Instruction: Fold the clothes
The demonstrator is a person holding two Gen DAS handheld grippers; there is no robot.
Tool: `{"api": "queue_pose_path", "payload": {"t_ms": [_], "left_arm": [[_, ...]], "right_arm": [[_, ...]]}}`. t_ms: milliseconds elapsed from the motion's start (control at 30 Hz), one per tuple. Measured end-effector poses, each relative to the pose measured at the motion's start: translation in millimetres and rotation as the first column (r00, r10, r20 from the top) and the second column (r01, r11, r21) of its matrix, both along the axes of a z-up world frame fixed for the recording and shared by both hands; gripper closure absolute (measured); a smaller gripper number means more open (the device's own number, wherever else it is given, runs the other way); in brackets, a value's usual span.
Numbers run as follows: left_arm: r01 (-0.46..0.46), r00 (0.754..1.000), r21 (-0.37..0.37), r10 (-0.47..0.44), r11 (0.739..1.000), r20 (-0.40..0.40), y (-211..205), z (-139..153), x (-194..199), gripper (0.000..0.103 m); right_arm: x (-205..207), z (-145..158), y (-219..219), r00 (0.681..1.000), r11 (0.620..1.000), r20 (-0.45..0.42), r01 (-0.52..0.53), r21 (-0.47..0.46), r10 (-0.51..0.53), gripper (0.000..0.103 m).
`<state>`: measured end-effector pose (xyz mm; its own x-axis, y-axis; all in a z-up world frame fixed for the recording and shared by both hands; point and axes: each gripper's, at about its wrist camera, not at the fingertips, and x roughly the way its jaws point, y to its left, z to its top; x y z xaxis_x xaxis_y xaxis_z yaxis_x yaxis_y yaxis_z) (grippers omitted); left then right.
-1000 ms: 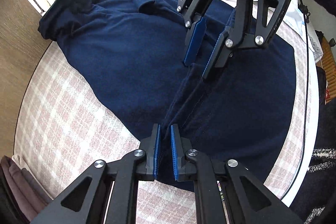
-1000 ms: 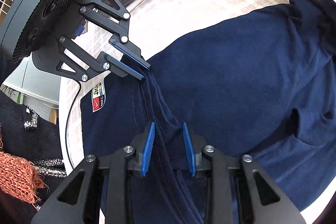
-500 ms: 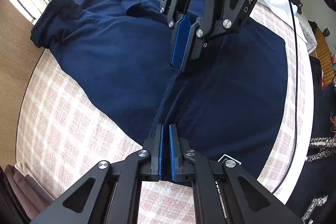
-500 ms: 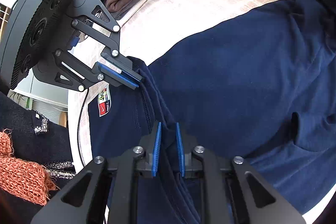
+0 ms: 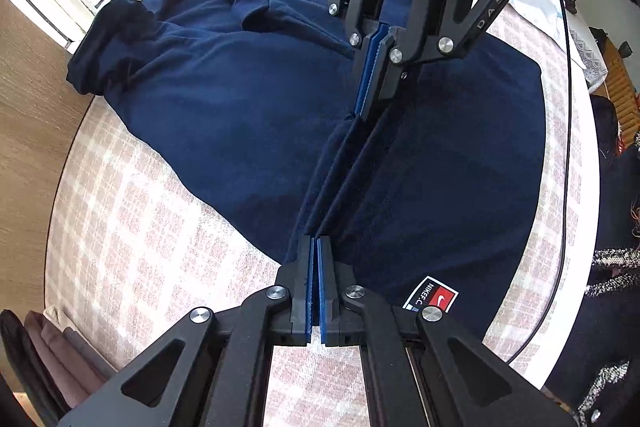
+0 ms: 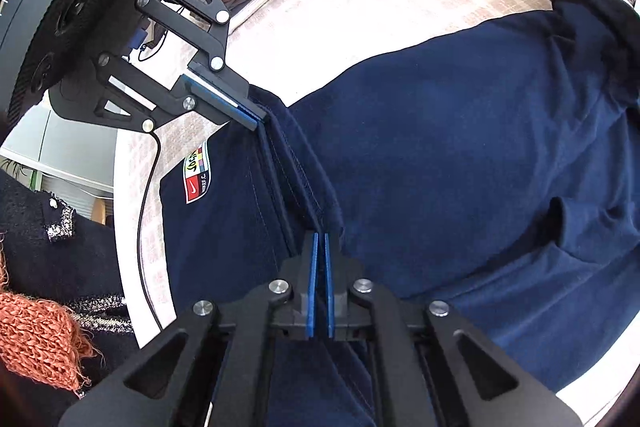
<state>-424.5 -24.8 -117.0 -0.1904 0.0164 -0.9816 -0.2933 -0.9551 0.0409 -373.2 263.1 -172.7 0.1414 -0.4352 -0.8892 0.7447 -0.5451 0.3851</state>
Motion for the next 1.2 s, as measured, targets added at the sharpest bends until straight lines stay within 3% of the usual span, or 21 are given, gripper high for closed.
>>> {"api": "queue_pose_path", "payload": {"t_ms": [133,233,433,533,567,833,1000,1067,1133,1200], "left_arm": [[-0.018,1.0,-0.001,0.018,1.0,0.018,-4.7,-3.1,-0.8,0.102],[-0.005,1.0,-0.006,0.005,1.0,0.027,-0.3,-7.0,-1.3,0.102],[-0.012,0.999,-0.003,0.012,1.0,0.03,-0.5,-2.5,-4.9,0.102],[-0.01,0.999,-0.004,0.01,1.0,0.034,-0.2,-0.5,-5.3,0.102],[-0.009,0.999,-0.004,0.009,1.0,0.035,-0.2,-0.2,-6.3,0.102],[-0.012,0.999,-0.01,0.012,1.0,0.039,0.4,-2.7,-22.2,0.102],[-0.01,0.999,-0.015,0.011,1.0,0.04,1.8,-0.7,-26.8,0.102],[-0.012,0.999,-0.016,0.012,1.0,0.04,2.4,1.0,-28.3,0.102],[-0.012,0.999,-0.017,0.013,1.0,0.043,4.3,2.7,-28.7,0.102],[-0.007,0.999,-0.018,0.008,1.0,0.045,5.8,4.6,-29.9,0.102]], "right_arm": [[-0.6,2.2,15.3,0.998,0.998,-0.009,0.056,0.013,-0.056,0.1],[2.0,1.3,16.8,0.995,0.998,-0.068,0.069,-0.013,-0.07,0.099],[-14.1,-15.7,10.6,0.996,0.996,0.012,0.086,-0.031,-0.086,0.095],[-16.6,-19.9,6.3,0.996,0.995,0.039,0.085,-0.049,-0.083,0.078],[-15.7,-21.6,2.6,0.996,0.995,0.042,0.082,-0.05,-0.08,0.077],[-25.3,-9.2,6.7,0.993,0.988,0.088,0.093,-0.122,-0.083,0.077],[-27.2,-21.9,2.5,0.992,0.993,0.098,0.092,-0.074,-0.085,0.076],[-26.4,-21.4,1.5,0.992,0.992,0.106,0.079,-0.101,-0.069,0.076],[-22.3,-23.1,-3.5,0.995,0.993,0.09,0.054,-0.105,-0.044,0.077],[-20.1,-23.4,-6.8,0.997,0.995,0.054,0.057,-0.087,-0.053,0.1]]}}
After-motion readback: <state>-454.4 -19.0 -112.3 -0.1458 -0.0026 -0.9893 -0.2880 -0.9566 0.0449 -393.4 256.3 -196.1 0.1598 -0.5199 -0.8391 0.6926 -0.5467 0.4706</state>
